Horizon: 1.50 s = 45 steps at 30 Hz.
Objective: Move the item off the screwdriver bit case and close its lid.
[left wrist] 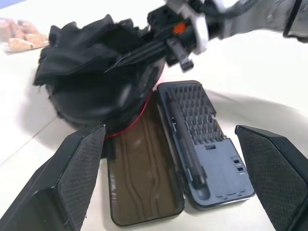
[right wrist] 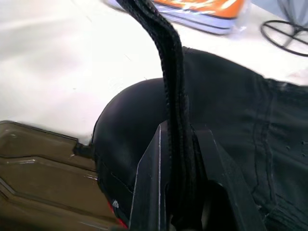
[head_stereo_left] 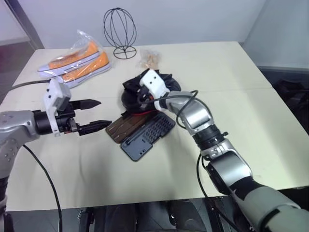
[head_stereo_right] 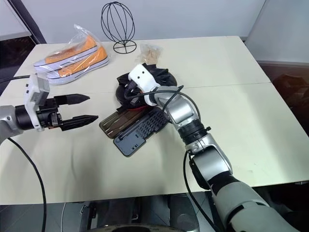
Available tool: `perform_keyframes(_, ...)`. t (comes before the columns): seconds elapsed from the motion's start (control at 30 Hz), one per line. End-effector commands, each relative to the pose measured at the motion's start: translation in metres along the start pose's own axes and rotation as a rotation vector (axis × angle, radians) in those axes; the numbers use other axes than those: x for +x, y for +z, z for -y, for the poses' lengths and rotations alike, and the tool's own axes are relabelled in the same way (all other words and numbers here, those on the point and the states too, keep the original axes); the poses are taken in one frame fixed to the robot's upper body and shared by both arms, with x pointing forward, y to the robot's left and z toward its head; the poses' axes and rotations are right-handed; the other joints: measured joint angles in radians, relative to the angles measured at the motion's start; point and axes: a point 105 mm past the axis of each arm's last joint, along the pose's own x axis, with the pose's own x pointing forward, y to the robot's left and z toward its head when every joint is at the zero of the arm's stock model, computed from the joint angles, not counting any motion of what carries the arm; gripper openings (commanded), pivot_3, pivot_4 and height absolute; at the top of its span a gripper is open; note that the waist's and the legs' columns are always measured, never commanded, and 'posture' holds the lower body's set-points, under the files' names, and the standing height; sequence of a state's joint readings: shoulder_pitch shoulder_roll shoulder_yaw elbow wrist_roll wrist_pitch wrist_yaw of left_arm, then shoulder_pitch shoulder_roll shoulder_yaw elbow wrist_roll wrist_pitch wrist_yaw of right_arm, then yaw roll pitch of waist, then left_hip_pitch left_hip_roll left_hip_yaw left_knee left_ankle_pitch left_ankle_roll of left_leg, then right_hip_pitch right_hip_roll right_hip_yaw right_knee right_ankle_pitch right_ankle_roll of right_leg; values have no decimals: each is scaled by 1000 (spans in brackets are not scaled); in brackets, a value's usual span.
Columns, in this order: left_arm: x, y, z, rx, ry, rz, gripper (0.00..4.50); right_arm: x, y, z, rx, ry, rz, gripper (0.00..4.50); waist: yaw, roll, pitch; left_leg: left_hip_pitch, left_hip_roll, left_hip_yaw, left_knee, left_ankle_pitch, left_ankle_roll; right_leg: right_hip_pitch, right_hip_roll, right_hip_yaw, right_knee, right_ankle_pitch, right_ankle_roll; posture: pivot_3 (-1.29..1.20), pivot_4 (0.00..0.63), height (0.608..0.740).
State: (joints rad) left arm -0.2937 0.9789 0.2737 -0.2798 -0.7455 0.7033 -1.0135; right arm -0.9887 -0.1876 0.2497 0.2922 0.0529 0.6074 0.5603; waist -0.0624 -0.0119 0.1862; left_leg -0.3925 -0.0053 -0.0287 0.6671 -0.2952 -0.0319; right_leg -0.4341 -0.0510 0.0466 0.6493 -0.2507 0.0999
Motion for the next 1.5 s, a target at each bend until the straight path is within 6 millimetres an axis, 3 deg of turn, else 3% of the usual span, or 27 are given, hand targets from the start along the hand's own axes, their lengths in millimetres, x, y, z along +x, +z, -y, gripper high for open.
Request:
perform_keyframes(0.03,3,7,-1,39,-16,15,4500,-52,63,44,-98,-111,162,45,7,0,0,0,0,0,0,0,0,0,0,0,0,0,0,0,150,740)
perform_keyframes(0.1,6,7,0,40,-29,15,4500,-84,65,67,-141,-169,141,45,20,0,0,-1,0,0,0,0,0,0,0,0,-1,0,0,0,150,740)
perform_keyframes(0.23,11,3,1,38,-55,4,4500,-149,31,102,-227,-280,-33,45,31,-1,0,-1,0,0,-1,-1,1,1,0,-1,-4,0,0,0,150,740)
perform_keyframes(0.37,18,-1,4,28,-98,-1,4500,-228,-29,120,-182,-418,-268,45,42,-1,0,0,-1,2,0,-1,2,2,0,0,-4,0,0,0,150,740)
perform_keyframes(0.43,23,-1,11,29,-145,0,4500,-248,-53,115,-160,-450,-343,45,45,-1,0,0,-1,2,0,-1,2,2,1,0,-4,-1,0,0,150,740)
perform_keyframes(0.67,32,7,18,46,-218,19,4500,-247,-106,91,-71,-440,-406,45,17,-1,1,6,1,5,1,-1,3,4,6,4,0,0,-1,0,150,740)
perform_keyframes(0.7,32,8,17,47,-218,18,4500,-248,-110,89,-39,-440,-403,737,17,-1,0,7,1,5,1,-1,3,5,7,4,0,0,-1,0,150,740)
perform_keyframes(0.73,32,8,16,47,-218,18,4500,-248,-112,88,-13,-438,-396,973,16,-1,0,8,1,5,1,-1,3,6,7,4,0,0,-1,0,150,740)
perform_keyframes(0.9,30,7,14,45,-211,11,4500,-254,-101,85,-2,-387,-377,3597,21,-1,0,7,1,4,1,-1,3,6,6,4,-1,0,-1,0,150,740)
perform_keyframes(0.97,28,5,12,41,-196,9,4500,-257,-92,91,-13,-388,-367,4284,21,-1,0,7,1,4,1,-1,3,6,5,4,-1,0,0,0,150,740)
perform_keyframes(1.07,24,2,6,30,-147,8,4500,-256,-65,93,-41,-332,-310,4406,19,-1,1,7,1,4,1,-1,3,6,5,4,-1,0,0,0,150,740)
perform_keyframes(1.17,19,-5,-7,31,-64,-15,4500,-248,-33,75,-70,-155,-214,4406,19,-1,1,7,1,4,1,-1,3,6,6,4,-1,0,-1,0,150,740)
perform_keyframes(1.23,15,-16,-23,62,38,-59,4500,-244,-16,53,-87,7,-171,4406,21,-1,1,7,2,3,1,-1,3,6,6,3,-1,0,-1,0,150,740)
perform_keyframes(1.3,10,-39,-48,87,185,-135,4500,-241,-3,13,-96,262,-137,4406,23,-1,1,7,2,2,0,-1,3,6,6,2,-1,0,-1,0,150,740)
perform_keyframes(1.37,10,-60,-62,98,256,-197,4500,-238,0,-17,-86,440,-118,4406,25,0,0,7,3,2,1,-1,3,7,5,2,-2,0,-1,0,150,740)
perform_keyframes(1.5,30,-92,-71,60,285,-236,4500,-232,-15,-27,-87,495,-161,4406,43,-2,0,7,2,2,2,-1,3,8,3,1,-2,0,0,0,150,740)
